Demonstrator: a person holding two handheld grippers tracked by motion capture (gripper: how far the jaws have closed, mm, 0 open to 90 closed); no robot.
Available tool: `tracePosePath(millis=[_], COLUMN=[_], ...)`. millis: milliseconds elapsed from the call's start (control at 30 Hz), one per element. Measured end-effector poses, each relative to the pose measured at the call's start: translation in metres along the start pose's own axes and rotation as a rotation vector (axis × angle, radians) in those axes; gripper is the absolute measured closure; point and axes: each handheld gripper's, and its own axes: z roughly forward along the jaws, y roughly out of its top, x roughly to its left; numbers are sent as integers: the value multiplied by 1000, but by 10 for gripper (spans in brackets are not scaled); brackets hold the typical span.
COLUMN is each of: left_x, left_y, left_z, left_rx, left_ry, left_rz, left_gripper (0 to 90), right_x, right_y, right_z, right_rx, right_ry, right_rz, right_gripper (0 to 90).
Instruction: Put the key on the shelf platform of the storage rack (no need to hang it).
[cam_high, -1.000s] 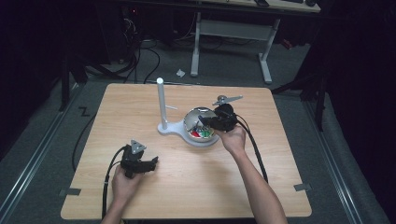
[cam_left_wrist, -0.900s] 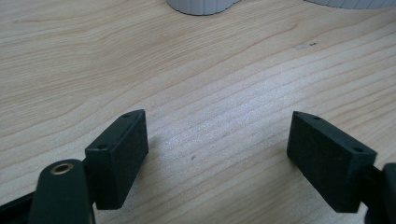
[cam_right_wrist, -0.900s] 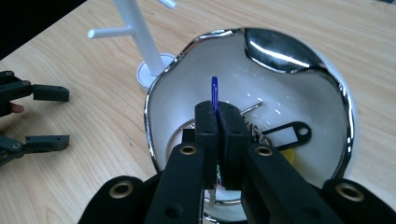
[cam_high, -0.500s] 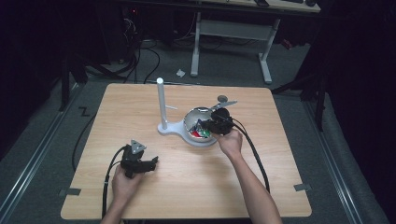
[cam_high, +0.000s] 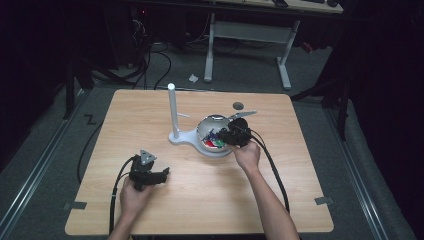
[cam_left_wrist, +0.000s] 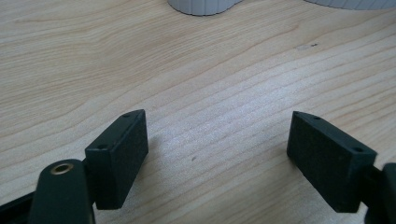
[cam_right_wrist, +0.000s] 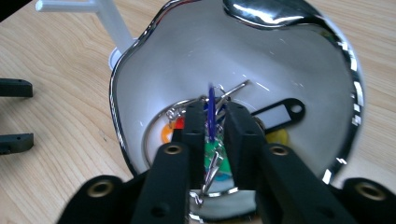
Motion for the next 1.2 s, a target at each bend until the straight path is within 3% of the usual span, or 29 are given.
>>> tracePosePath(millis=[133, 433, 567, 767, 1200], left_x=[0, 1, 1, 1, 1], left_y=[0, 0, 0, 0, 0], left_z=[0, 0, 0, 0, 0], left_rx=[1, 0, 0, 0, -1], left_ry=[-2, -5, -5, -6, -5], left_rz=[2, 7, 6, 7, 6], left_gripper=[209, 212, 212, 213, 215], right_x=[4, 3, -1, -9, -5], right_y=[2, 2, -2, -6, -14], right_z=[-12, -31, -44, -62, -94], right_rx=[-43, -83, -129, -144, -214], right_ry=[-19, -18, -38, -56, -67], right_rz=[-31, -15, 1, 23, 7], right_gripper=[678, 546, 524, 494, 482])
